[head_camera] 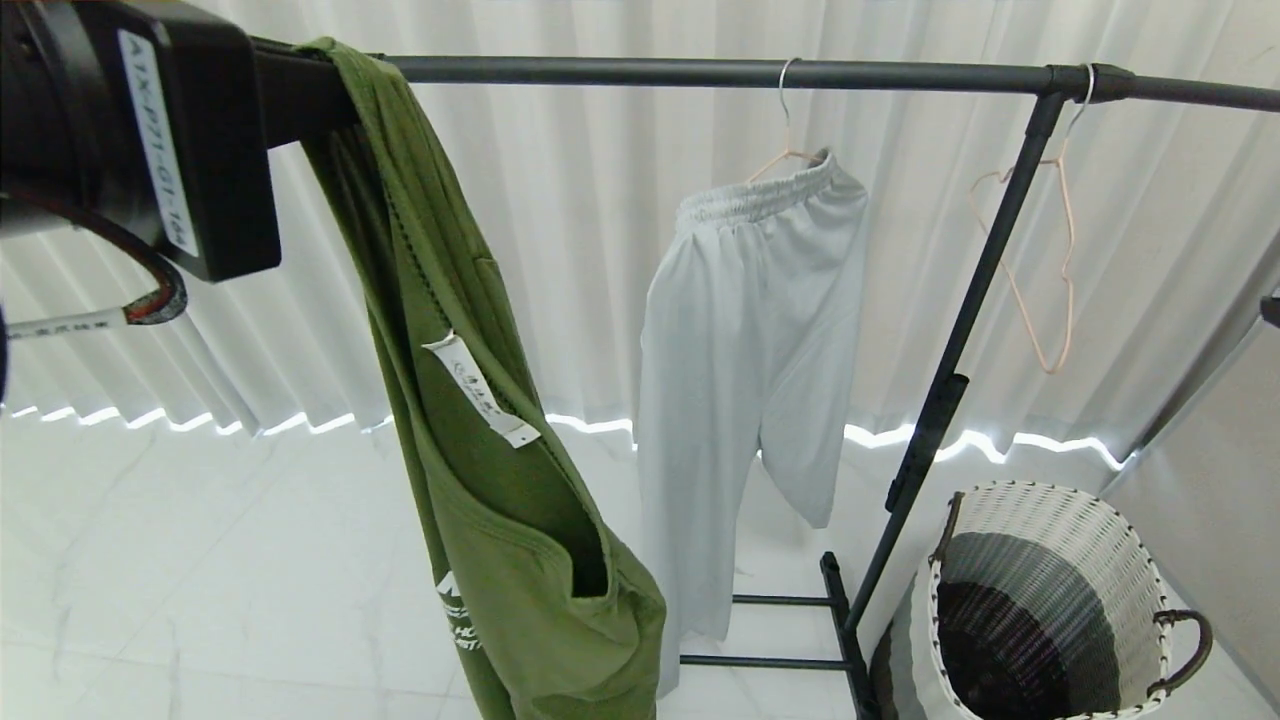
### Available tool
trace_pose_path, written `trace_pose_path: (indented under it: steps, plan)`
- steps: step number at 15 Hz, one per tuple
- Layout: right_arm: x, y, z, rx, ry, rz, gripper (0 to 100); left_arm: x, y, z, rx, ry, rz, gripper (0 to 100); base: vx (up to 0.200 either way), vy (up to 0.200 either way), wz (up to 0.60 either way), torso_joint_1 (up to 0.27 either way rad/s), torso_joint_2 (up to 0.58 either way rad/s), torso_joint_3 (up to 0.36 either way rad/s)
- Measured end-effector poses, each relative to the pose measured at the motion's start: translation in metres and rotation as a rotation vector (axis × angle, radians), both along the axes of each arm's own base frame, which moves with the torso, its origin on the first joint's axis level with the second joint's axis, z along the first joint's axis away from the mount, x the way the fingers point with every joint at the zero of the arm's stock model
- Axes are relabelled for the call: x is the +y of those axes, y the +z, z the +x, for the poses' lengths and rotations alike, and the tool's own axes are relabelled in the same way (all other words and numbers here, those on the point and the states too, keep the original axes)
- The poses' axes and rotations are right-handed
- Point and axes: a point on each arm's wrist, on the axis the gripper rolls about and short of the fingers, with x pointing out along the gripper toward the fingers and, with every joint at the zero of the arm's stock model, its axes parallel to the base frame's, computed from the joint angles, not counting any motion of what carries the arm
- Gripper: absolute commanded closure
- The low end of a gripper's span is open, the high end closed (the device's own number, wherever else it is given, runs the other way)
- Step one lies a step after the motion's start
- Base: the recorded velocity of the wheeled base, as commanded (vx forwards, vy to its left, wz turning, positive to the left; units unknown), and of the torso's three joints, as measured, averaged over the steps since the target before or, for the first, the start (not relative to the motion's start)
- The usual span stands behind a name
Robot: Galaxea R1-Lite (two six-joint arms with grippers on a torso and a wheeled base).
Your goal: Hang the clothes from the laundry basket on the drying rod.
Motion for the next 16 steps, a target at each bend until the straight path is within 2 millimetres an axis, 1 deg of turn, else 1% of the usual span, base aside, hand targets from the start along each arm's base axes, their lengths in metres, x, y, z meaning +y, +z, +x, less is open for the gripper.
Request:
trace_pose_path:
  steps: [2,4,9,11,13,16]
  plan:
    - [-0.002,0.0,0.001,-0.002,-0.019,0.007,0,0.0,0.0,0.0,-0.001,0.001,-0.001,100,0.0,0.0,0.0,0.159,-0.36,-0.198]
    - [-0.004,-0.004,0.003,0.01,-0.032,0.004,0,0.0,0.0,0.0,-0.001,0.003,-0.001,100,0.0,0.0,0.0,0.051,-0.1,-0.068]
    - [-0.001,-0.021,0.008,0.029,0.056,0.018,0,0.0,-0.001,0.0,0.003,0.001,0.005,100,0.2,0.0,0.0,0.008,-0.02,-0.008]
    - [0.0,-0.024,0.01,0.029,0.071,0.033,0,-0.001,-0.002,0.001,0.005,0.003,0.008,100,0.2,0.0,0.0,0.017,0.0,-0.005]
    - [0.001,-0.024,0.011,0.023,0.075,0.094,0,-0.001,-0.004,0.001,0.009,0.002,0.013,100,0.2,0.0,0.0,0.007,0.0,0.002]
    - [0.002,-0.027,0.019,0.038,0.057,0.182,0,-0.002,-0.006,0.001,0.013,0.001,0.017,100,0.0,0.0,0.0,0.0,0.0,0.0]
